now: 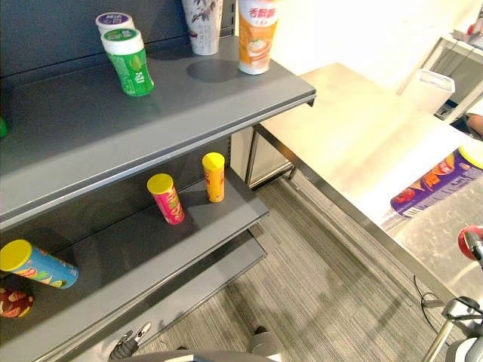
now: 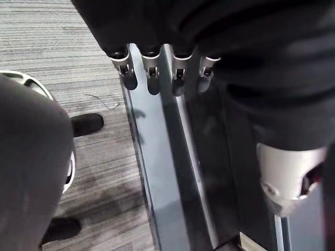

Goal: Put the gum and the chips on the shelf.

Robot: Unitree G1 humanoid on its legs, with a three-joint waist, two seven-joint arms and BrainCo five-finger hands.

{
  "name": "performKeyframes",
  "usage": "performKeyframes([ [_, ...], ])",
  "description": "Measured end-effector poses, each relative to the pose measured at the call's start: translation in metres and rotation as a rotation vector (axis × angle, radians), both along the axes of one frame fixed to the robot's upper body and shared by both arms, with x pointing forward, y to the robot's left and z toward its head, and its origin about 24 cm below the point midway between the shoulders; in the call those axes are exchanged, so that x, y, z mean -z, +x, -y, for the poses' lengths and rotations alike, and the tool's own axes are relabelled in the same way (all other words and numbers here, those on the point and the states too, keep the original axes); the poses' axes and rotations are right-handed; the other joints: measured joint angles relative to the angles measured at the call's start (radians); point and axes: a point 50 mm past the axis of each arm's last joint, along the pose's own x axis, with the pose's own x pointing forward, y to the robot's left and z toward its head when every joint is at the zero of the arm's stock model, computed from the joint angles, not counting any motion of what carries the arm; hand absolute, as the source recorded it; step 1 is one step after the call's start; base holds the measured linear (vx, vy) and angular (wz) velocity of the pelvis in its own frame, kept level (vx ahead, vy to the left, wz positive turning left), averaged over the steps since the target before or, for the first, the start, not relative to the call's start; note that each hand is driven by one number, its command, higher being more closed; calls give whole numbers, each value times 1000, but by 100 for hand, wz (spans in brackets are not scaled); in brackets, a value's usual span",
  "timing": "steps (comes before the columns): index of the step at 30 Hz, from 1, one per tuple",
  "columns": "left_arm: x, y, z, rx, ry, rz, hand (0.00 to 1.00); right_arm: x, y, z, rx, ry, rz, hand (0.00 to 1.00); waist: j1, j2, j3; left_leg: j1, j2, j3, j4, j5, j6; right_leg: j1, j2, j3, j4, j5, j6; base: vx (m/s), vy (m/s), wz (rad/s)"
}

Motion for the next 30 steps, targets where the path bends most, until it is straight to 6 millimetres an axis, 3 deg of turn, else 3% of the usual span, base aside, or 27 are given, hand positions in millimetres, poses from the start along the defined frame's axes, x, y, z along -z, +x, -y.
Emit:
performKeyframes([
  [5,1,2,7,49,-18,0,0,-18,18,13,-45,-72,16,100,1,9,-28,-21,0,-50,-1,18,2,1,0,-16,0,3,-4,-40,-60,22],
  [8,2,-2,10,76,-29,-11,0,-42,42,10,-160,-160,41,100,3,17,-40,-35,3,-72,-2,33,3,-1,3,-29,1,4,-7,-59,-53,19],
  [13,2,-5,11,104,-36,-18,0,-81,95,-22,-521,-350,-1,100,27,13,-53,-46,11,-85,-3,59,-1,-2,8,-41,-4,2,-11,-88,-52,9],
  [19,2,-4,12,122,-45,-15,0,-101,142,-47,-799,-441,-108,100,41,9,-62,-71,20,-134,-4,104,-8,0,16,-79,-14,-19,-42,-98,-30,22],
  [24,3,-3,12,161,-43,-22,0,-126,166,-64,-925,-508,-160,100,58,1,-82,-89,22,-160,-4,121,-3,-1,15,-95,-17,-20,-36,-32,7,14],
  [30,2,0,9,205,-40,-28,0,-134,187,-85,-1072,-462,-176,100,79,-16,-106,-101,20,-159,-4,125,2,2,19,-94,-51,7,-41,7,1,2],
])
